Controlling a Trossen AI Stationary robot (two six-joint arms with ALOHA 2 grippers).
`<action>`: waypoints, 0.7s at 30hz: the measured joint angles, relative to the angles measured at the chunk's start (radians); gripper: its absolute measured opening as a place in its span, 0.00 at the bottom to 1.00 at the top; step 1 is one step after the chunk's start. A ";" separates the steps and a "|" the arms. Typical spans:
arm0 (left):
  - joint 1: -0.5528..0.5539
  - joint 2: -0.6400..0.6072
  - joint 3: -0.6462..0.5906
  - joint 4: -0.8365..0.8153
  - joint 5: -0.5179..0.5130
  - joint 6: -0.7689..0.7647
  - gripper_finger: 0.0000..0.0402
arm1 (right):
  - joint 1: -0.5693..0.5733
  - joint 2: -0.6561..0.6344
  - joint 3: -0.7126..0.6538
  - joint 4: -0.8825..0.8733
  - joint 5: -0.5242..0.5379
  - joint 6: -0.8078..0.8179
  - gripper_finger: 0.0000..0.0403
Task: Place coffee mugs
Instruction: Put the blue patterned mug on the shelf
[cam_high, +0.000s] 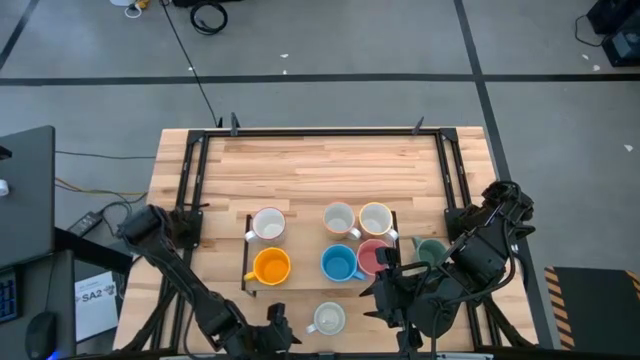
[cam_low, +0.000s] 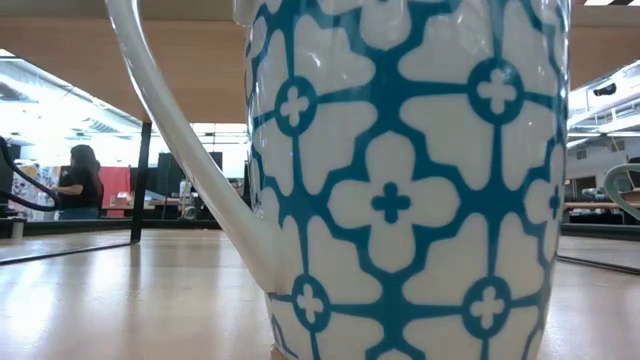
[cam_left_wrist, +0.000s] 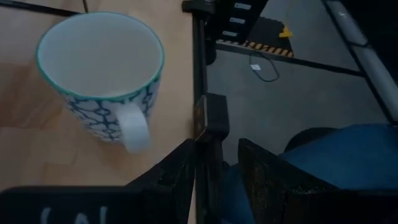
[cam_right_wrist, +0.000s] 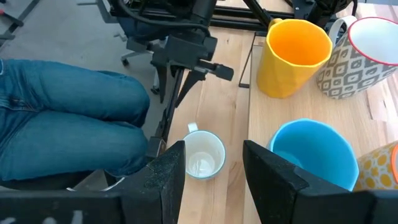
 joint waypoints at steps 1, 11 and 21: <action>0.000 0.006 0.000 0.000 -0.010 0.001 0.32 | 0.000 0.000 0.000 0.000 0.000 0.000 0.41; 0.003 0.013 0.000 -0.027 -0.054 -0.029 0.32 | 0.000 0.000 0.000 0.000 0.000 0.008 0.41; 0.005 0.013 0.000 -0.071 -0.020 -0.123 0.32 | 0.000 0.000 0.000 0.000 0.000 0.008 0.41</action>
